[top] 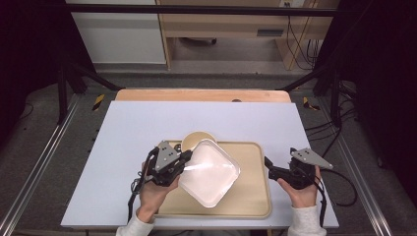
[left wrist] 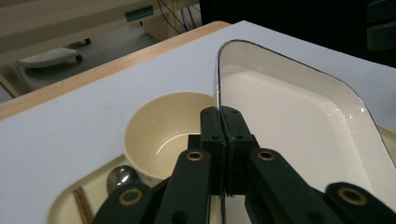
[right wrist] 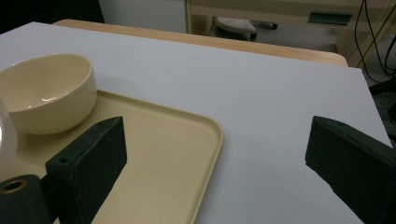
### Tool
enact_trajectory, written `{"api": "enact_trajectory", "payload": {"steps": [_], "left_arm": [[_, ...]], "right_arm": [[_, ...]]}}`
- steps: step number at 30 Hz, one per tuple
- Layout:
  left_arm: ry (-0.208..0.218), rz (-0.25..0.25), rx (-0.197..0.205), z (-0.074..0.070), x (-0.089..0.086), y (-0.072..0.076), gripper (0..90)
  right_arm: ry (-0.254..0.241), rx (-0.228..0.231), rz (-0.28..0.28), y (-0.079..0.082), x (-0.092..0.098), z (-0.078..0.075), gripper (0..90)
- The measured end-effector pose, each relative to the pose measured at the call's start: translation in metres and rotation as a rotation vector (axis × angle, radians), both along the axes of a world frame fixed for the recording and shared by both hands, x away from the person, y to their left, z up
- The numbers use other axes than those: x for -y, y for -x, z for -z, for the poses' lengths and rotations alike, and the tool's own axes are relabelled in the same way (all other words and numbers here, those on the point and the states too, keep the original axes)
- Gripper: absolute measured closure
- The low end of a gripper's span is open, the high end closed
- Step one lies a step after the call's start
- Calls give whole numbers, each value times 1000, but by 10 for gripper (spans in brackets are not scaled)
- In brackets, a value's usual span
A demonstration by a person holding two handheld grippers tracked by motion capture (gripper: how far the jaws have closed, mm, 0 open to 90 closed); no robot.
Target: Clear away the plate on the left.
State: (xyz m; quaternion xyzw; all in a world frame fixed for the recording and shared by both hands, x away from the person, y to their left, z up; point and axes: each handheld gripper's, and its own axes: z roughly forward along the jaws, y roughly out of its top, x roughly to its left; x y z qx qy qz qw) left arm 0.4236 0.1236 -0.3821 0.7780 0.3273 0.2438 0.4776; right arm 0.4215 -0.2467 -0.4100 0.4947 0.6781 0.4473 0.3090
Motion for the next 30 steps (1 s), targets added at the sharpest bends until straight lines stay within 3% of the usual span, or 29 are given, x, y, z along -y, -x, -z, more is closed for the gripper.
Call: {"api": "enact_trajectory", "payload": {"steps": [18,30], "left_arm": [[4,22,-61,25,46,-11,890],[4,30,-116,43,62,-18,890]], "right_arm": [[-9,9,0,1,2,-2,59],[-12,10,0,2,3,-3,59]]}}
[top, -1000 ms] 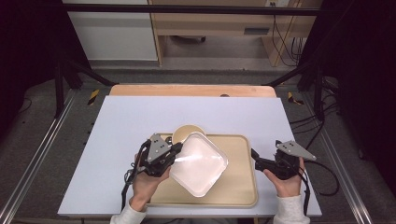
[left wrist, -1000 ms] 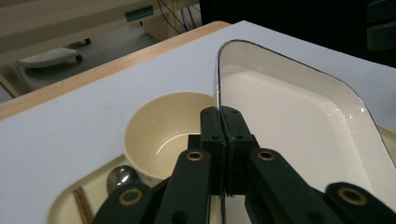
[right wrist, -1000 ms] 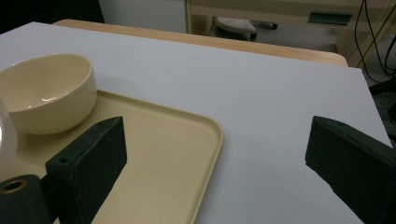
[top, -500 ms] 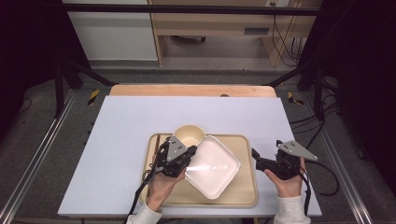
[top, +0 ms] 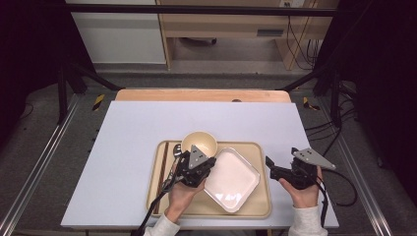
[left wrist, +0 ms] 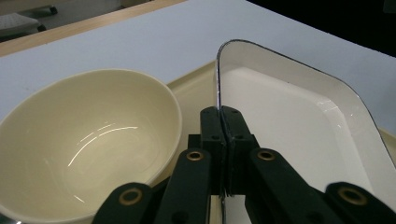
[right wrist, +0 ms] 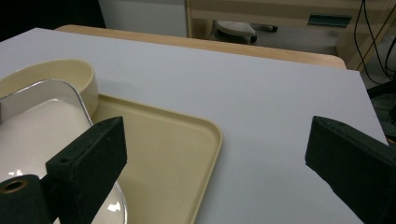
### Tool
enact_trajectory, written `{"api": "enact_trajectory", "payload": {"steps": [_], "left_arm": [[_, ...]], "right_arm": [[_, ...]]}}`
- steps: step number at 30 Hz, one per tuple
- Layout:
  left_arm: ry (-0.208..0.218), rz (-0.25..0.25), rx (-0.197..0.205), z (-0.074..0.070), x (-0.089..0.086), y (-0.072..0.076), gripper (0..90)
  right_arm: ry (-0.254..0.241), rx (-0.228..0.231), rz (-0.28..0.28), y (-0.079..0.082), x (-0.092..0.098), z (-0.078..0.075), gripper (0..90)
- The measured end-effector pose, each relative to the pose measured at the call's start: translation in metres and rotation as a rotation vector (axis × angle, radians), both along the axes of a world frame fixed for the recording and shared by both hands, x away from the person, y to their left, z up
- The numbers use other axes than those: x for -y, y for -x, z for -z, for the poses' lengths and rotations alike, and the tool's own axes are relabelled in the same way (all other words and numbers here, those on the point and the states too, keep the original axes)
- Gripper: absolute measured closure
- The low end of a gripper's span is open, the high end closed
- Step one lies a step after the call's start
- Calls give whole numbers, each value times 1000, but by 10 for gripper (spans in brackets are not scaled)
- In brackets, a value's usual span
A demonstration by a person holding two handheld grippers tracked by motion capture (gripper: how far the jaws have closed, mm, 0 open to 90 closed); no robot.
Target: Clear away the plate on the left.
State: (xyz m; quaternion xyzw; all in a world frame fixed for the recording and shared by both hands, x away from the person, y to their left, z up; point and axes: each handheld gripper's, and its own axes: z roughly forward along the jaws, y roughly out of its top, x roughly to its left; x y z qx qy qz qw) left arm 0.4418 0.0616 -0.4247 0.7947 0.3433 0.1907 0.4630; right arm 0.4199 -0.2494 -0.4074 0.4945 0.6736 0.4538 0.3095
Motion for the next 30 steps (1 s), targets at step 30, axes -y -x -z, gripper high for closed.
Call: {"api": "enact_trajectory", "payload": {"steps": [30], "left_arm": [[-88,-4,-92,41,22,-17,856]], "right_arm": [[-1,1,-2,0,0,0,59]]}}
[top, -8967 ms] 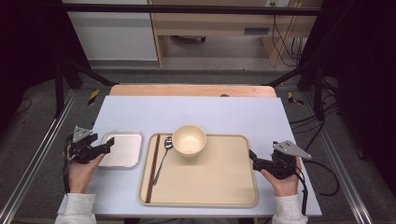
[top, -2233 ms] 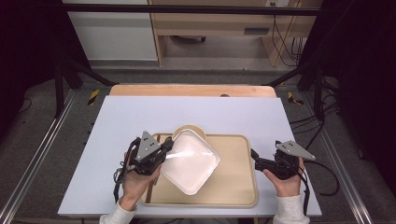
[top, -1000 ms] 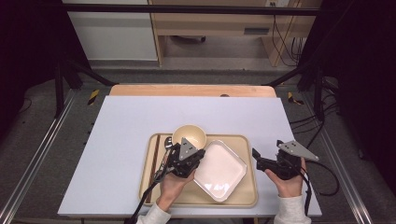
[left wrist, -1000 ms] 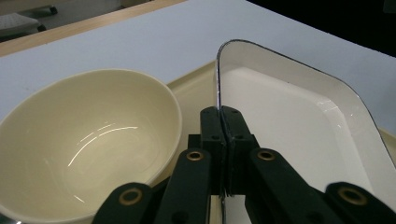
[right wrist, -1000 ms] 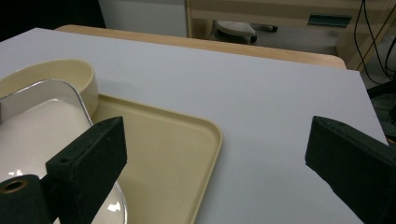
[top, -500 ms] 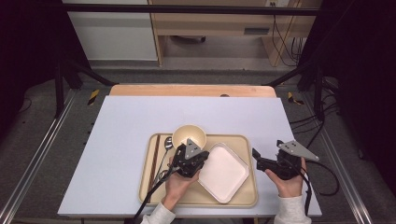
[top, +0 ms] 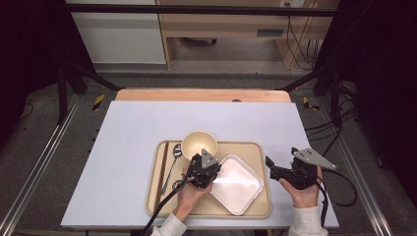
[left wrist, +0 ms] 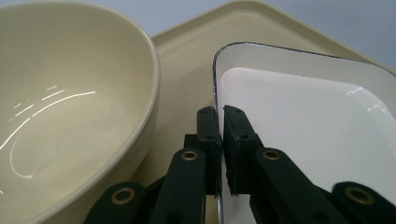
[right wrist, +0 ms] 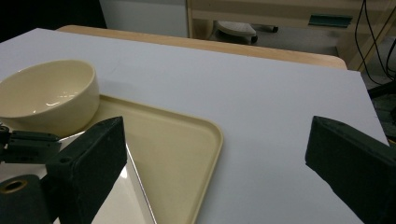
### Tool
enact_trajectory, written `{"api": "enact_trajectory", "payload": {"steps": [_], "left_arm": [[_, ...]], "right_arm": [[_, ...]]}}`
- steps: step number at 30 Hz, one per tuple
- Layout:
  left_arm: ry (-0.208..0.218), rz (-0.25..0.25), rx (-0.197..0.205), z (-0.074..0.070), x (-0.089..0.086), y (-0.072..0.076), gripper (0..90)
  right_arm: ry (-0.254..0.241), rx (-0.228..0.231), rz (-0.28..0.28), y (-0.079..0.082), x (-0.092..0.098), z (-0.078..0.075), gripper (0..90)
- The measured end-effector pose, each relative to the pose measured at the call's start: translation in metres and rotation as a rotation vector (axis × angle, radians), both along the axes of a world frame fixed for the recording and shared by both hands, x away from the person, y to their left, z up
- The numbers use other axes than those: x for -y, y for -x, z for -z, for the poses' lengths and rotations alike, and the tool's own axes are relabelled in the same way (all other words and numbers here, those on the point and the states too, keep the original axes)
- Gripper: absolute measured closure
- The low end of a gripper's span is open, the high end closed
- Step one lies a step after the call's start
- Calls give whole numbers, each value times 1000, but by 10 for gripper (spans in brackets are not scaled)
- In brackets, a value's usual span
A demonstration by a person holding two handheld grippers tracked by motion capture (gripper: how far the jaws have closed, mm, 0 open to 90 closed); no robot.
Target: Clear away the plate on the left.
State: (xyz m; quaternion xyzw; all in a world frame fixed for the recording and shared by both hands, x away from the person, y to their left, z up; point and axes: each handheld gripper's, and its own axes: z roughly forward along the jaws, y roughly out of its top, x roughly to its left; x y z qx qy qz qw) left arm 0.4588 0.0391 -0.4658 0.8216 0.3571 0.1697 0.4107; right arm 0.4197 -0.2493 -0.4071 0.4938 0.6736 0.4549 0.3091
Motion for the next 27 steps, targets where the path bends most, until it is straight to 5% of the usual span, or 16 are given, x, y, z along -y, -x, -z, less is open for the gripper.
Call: {"api": "enact_trajectory", "payload": {"steps": [17,27], "left_arm": [[-62,-5,-13,12,4,-3,805],[21,35,17,-9,-13,10,669]], "right_arm": [[0,-5,-3,-1,-1,1,59],[0,-5,0,-1,0,1,59]]}}
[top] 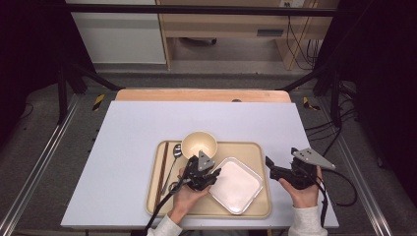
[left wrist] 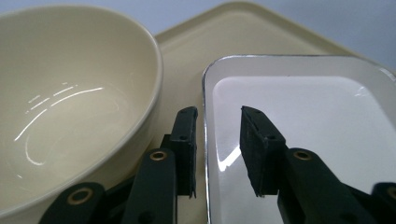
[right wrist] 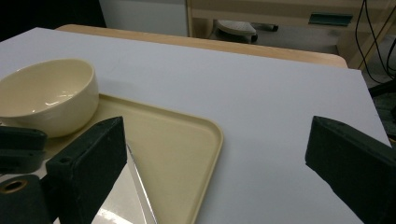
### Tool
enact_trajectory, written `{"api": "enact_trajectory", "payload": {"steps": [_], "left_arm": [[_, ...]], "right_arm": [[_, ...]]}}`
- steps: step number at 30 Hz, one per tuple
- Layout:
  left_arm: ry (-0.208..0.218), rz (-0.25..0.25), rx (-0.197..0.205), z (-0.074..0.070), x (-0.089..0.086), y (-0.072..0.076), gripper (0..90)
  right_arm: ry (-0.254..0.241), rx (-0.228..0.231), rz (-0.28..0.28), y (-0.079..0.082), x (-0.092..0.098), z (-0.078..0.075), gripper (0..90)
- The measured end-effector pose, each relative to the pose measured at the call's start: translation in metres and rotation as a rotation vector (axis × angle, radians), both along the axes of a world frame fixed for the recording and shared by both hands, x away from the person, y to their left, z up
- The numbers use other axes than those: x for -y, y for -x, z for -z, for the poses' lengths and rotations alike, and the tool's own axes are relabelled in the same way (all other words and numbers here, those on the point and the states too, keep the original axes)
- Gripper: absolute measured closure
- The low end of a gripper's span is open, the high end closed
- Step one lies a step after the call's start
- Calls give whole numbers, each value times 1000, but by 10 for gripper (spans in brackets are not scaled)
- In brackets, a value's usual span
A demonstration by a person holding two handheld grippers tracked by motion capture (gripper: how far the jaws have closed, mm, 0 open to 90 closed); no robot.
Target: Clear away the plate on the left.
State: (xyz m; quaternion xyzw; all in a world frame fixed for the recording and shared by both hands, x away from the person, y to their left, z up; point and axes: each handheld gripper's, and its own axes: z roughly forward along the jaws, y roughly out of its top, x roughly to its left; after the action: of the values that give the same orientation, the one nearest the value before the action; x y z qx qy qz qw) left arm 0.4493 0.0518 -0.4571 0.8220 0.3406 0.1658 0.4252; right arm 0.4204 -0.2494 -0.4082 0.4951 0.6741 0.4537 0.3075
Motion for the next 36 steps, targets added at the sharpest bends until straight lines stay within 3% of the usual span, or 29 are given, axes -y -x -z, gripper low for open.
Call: {"api": "enact_trajectory", "payload": {"steps": [11,13,22,26,30,36], "left_arm": [[70,42,77,-36,-32,12,517],[60,35,94,-40,-41,11,462],[45,-34,134,-46,-78,8,346],[72,-65,131,-48,-92,6,311],[47,-82,150,-48,-106,8,291],[57,-130,153,-45,-133,12,280]], "right_arm": [[2,-2,1,0,1,0,58],[-1,-4,1,0,0,0,58],[3,-6,4,-1,1,1,57],[3,-7,5,-1,1,1,57],[4,-2,9,0,2,1,57],[5,-13,11,-1,2,3,56]]}}
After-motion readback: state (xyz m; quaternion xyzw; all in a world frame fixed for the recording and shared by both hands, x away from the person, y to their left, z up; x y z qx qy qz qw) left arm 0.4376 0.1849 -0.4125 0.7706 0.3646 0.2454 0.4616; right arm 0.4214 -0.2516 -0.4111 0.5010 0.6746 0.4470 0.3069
